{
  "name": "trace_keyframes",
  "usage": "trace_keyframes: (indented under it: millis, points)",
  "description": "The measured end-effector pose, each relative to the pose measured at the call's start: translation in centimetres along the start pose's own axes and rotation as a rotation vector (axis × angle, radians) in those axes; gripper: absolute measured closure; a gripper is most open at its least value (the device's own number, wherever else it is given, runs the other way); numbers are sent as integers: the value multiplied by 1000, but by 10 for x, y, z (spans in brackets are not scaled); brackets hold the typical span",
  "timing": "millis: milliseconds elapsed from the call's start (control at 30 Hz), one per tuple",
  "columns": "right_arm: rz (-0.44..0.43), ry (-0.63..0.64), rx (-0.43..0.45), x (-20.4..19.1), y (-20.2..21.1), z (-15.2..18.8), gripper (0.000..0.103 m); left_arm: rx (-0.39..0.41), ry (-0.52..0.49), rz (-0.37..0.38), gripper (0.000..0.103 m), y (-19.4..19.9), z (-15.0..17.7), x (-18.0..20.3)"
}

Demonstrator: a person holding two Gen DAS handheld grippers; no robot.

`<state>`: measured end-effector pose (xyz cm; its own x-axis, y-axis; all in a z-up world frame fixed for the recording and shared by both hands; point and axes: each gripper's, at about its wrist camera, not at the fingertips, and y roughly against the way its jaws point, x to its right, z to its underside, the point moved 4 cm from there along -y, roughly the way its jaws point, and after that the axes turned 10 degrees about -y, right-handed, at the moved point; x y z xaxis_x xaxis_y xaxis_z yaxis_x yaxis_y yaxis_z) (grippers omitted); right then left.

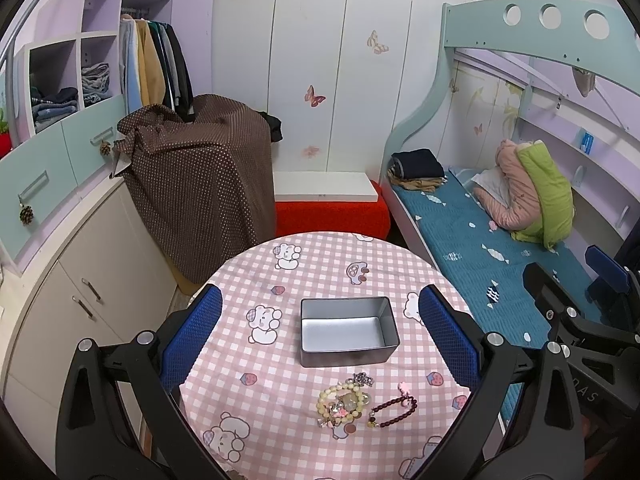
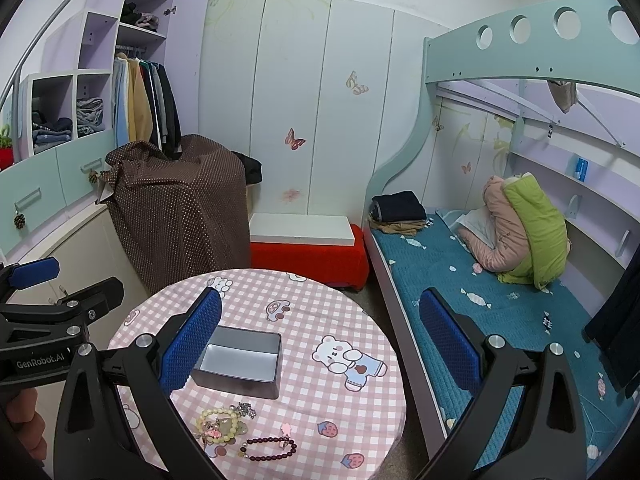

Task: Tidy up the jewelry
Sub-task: 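Move both tools down toward the jewelry pile beside the silver tin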

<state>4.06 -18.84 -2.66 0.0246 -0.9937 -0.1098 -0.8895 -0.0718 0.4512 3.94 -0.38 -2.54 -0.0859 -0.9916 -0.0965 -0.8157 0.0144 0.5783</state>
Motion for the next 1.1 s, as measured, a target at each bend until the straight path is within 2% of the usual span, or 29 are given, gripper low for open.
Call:
trace_keyframes:
  millis: [300, 500, 667, 1100]
  points:
    - [-1, 16, -49, 0, -6, 8, 8, -46, 14, 4, 5, -9, 11, 0]
    - [-14, 44, -111, -3, -14, 17, 8, -114, 33, 1, 5, -20, 22, -1]
    - [-31, 58, -186, -2, -23, 27, 8, -194, 67, 15, 5, -32, 38, -3]
    - [-88, 20, -410, 10, -52, 57, 8, -352, 81, 61, 5, -59, 62, 5]
